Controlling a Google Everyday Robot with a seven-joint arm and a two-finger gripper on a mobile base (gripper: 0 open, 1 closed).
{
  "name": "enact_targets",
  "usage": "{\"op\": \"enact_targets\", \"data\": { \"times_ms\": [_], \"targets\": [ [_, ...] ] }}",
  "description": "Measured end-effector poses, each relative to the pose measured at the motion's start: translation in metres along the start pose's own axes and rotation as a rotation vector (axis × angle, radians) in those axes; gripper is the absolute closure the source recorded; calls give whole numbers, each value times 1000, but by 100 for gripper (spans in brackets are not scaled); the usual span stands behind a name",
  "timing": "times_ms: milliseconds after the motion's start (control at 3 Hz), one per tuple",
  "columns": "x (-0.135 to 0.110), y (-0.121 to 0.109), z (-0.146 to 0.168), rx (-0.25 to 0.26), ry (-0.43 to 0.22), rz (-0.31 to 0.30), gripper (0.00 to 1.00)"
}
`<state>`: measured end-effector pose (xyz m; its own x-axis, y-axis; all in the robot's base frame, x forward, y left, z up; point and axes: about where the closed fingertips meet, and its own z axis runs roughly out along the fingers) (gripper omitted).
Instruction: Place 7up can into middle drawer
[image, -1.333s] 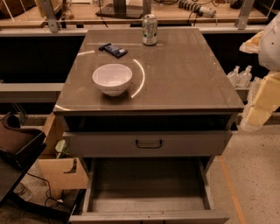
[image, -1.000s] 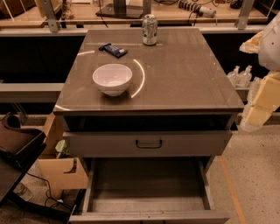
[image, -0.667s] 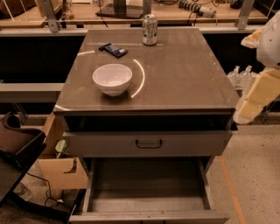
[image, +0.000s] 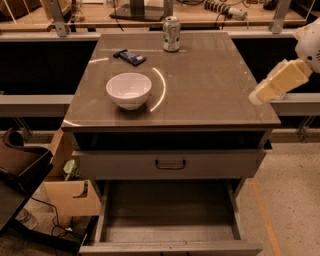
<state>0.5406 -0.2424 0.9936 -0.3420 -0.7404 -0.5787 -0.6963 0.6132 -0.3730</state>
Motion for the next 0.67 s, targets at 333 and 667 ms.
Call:
{"op": "enact_targets", "data": {
  "times_ms": [333,667],
  "targets": [
    [-28,-50,29,64,-225,85,0],
    [-63,-77,58,90,-435,154,0]
  ]
}}
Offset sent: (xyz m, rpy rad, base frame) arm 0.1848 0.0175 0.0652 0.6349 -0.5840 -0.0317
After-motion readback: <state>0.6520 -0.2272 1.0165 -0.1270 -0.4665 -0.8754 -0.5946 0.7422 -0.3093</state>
